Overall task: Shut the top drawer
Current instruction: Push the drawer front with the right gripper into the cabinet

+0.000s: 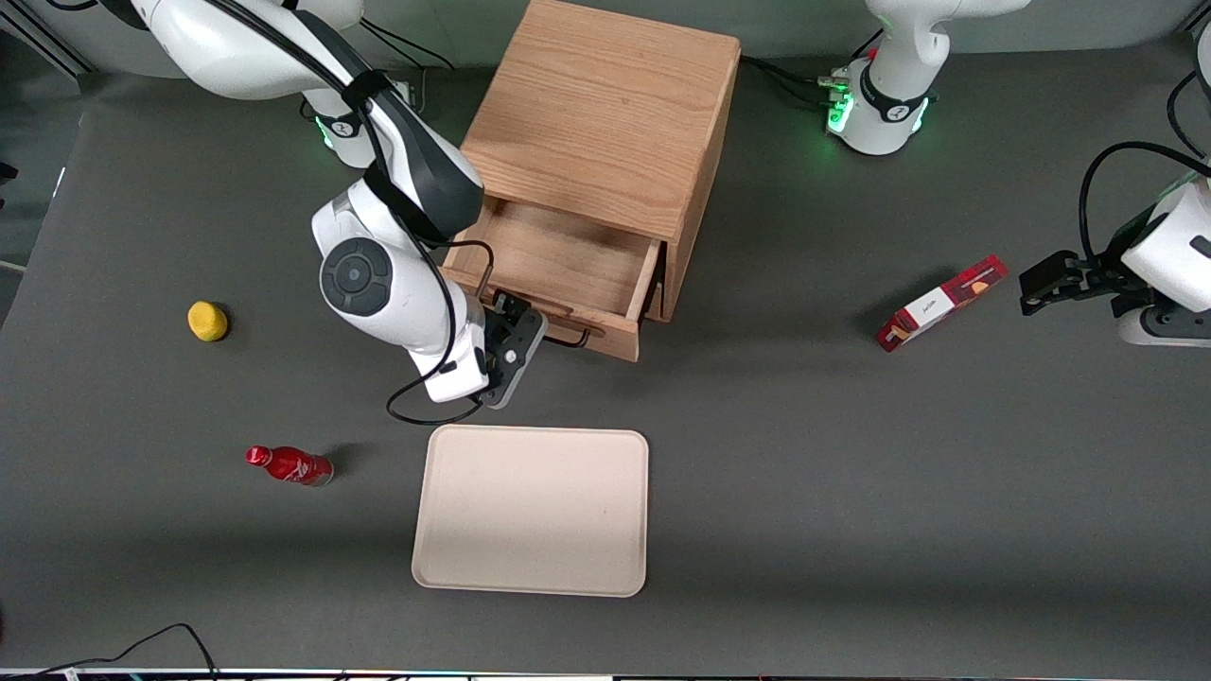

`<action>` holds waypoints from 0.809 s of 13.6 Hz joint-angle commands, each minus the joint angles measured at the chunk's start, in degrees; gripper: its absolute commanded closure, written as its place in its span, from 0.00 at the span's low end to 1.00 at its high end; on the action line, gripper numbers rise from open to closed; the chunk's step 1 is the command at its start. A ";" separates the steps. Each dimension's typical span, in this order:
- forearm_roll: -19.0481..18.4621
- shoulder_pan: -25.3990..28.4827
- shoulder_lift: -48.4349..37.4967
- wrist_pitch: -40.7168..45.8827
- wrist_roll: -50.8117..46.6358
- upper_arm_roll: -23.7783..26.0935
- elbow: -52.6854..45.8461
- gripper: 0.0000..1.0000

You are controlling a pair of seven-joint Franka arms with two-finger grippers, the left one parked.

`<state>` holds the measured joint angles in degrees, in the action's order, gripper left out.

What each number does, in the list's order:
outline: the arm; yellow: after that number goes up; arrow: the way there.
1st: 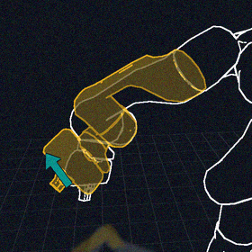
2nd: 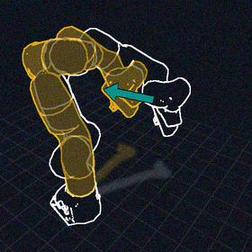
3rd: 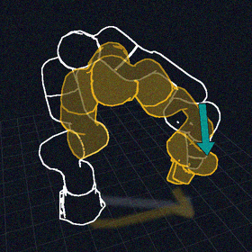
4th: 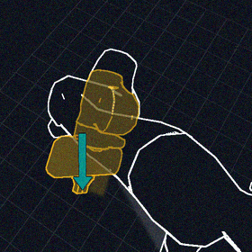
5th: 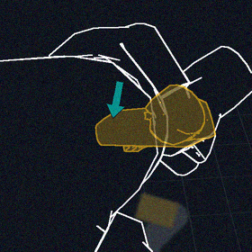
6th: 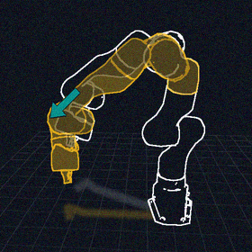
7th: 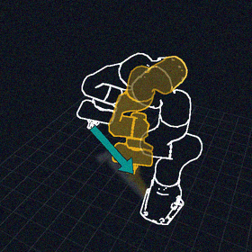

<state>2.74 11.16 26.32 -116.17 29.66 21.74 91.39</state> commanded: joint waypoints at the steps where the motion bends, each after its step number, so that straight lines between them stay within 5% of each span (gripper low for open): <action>1: 0.16 1.49 -4.43 -1.16 -2.24 -0.03 5.37 0.00; 11: 0.77 4.30 -8.83 -0.99 -3.20 0.76 10.47 0.00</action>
<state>2.74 14.31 20.43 -116.65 28.59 22.24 98.74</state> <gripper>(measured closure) 0.000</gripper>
